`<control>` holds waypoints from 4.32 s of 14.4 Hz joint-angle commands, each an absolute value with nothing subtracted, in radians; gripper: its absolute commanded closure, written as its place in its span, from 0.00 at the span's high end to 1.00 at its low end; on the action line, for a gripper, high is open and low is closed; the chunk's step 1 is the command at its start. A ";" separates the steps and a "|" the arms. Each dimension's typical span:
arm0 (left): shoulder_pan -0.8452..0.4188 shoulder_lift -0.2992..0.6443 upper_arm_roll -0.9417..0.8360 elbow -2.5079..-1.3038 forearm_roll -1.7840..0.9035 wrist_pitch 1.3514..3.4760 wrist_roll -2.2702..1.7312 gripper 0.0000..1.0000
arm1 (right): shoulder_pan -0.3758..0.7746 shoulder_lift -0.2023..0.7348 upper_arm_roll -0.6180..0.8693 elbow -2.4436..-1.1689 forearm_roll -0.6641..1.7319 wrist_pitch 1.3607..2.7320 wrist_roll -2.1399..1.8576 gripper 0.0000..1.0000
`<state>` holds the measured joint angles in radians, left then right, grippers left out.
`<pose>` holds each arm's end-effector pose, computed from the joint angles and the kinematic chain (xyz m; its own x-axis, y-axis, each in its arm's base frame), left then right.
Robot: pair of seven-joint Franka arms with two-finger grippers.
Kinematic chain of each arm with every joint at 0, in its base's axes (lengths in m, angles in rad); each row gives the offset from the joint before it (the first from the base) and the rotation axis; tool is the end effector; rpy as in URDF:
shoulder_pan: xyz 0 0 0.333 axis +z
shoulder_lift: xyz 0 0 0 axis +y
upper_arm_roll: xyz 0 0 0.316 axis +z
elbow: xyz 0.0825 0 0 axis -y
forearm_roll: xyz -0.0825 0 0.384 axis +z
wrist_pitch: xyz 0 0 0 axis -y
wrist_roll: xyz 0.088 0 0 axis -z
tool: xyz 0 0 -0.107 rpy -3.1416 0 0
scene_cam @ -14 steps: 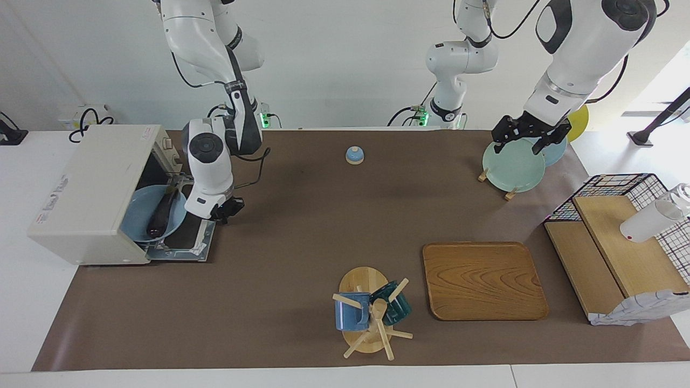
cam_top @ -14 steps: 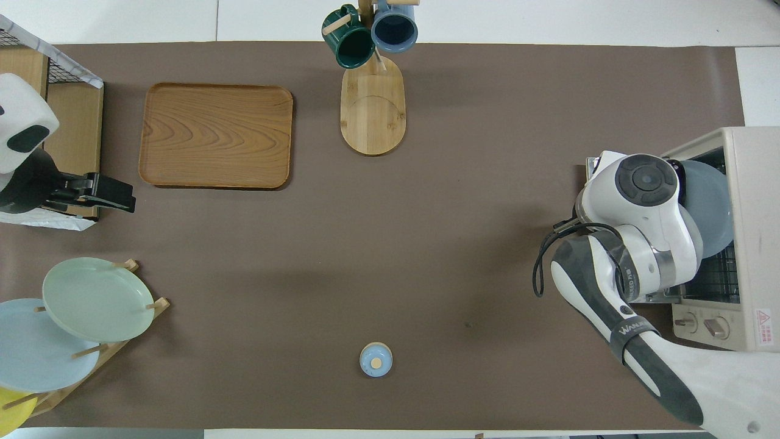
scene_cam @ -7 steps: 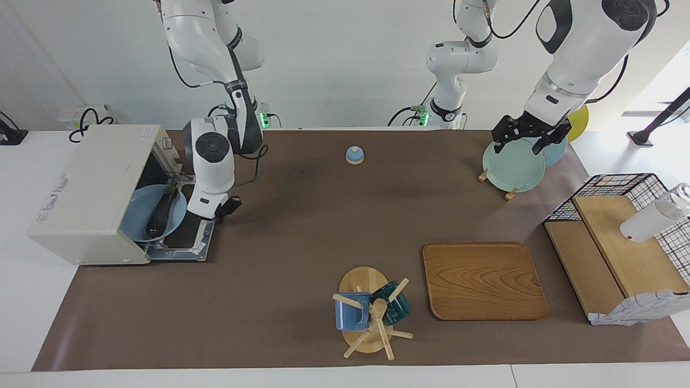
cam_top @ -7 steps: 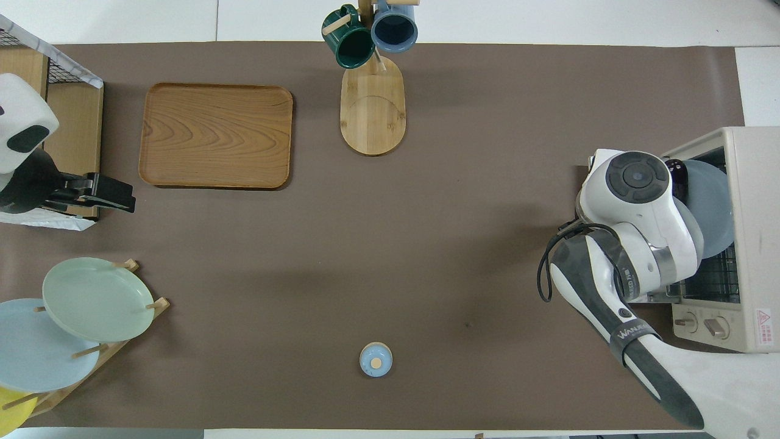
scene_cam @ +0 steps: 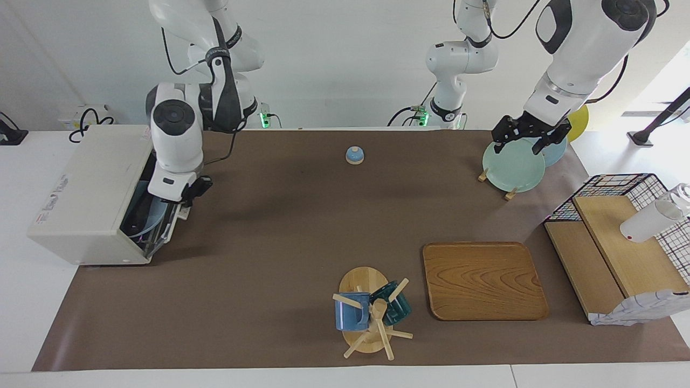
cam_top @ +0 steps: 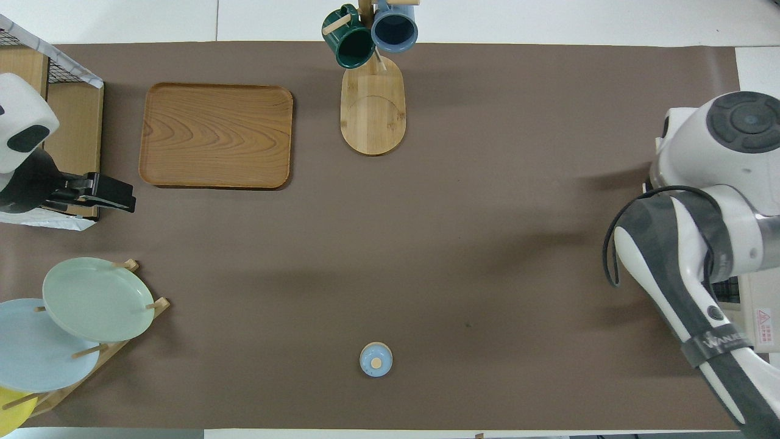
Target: Put eggplant into oven
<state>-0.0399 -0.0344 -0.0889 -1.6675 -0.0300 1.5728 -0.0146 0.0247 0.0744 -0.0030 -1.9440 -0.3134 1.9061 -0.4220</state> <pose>0.5364 -0.0735 0.5979 0.9917 -0.1134 -0.0608 -0.1120 -0.9934 0.0260 0.5650 -0.0099 0.4372 0.8349 0.5004 -0.2294 0.5437 -0.8146 0.2019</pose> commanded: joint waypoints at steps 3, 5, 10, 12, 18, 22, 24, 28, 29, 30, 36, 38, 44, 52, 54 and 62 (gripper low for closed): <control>-0.032 -0.034 -0.095 -1.664 -0.014 1.569 -0.002 1.00 | -0.074 0.045 -0.014 -1.936 -0.318 1.870 -0.551 0.00; -0.032 -0.032 -0.094 -1.663 -0.014 1.569 -0.002 1.00 | -0.072 0.026 -0.020 -1.886 -0.228 1.782 -0.551 0.02; -0.032 -0.032 -0.094 -1.663 -0.014 1.569 -0.002 1.00 | -0.055 0.034 -0.009 -1.626 -0.075 1.549 -0.485 0.68; -0.034 -0.032 -0.094 -1.664 -0.014 1.569 -0.002 1.00 | -0.052 0.035 -0.008 -1.603 -0.046 1.548 -0.445 1.00; -0.032 -0.032 -0.094 -1.664 -0.014 1.569 -0.002 1.00 | -0.060 0.037 -0.003 -1.614 -0.040 1.523 -0.310 1.00; -0.032 -0.032 -0.095 -1.663 -0.014 1.569 -0.002 1.00 | -0.011 0.051 -0.037 -1.600 -0.044 1.508 -0.307 1.00; -0.032 -0.034 -0.094 -1.664 -0.014 1.569 -0.002 1.00 | 0.034 0.040 -0.077 -1.601 -0.046 1.505 -0.307 1.00; -0.034 -0.032 -0.095 -1.664 -0.014 1.569 -0.002 1.00 | 0.034 0.028 -0.091 -1.623 -0.043 1.503 -0.307 1.00; -0.034 -0.034 -0.094 -1.663 -0.014 1.569 -0.002 1.00 | 0.031 0.025 -0.091 -1.623 -0.043 1.503 -0.305 1.00; -0.032 -0.034 -0.095 -1.663 -0.014 1.569 -0.002 1.00 | 0.026 0.020 -0.086 -1.623 -0.044 1.505 -0.305 1.00; -0.034 -0.032 -0.095 -1.663 -0.014 1.569 -0.002 1.00 | 0.025 -0.011 -0.080 -1.666 -0.044 1.516 -0.304 1.00; -0.032 -0.032 -0.095 -1.664 -0.014 1.569 -0.002 1.00 | 0.012 -0.008 -0.060 -1.658 -0.055 1.519 -0.279 1.00; -0.032 -0.032 -0.094 -1.664 -0.014 1.569 -0.002 1.00 | 0.002 0.003 -0.049 -1.629 -0.057 1.488 -0.249 1.00; -0.032 -0.032 -0.095 -1.664 -0.014 1.569 -0.002 1.00 | 0.003 -0.003 -0.051 -1.618 -0.055 1.489 -0.241 1.00; -0.032 -0.032 -0.095 -1.664 -0.014 1.569 -0.002 1.00 | 0.005 -0.002 -0.049 -1.618 -0.049 1.491 -0.197 1.00; -0.032 -0.034 -0.094 -1.664 -0.014 1.569 -0.002 1.00 | 0.008 -0.003 -0.051 -1.620 -0.040 1.488 -0.198 1.00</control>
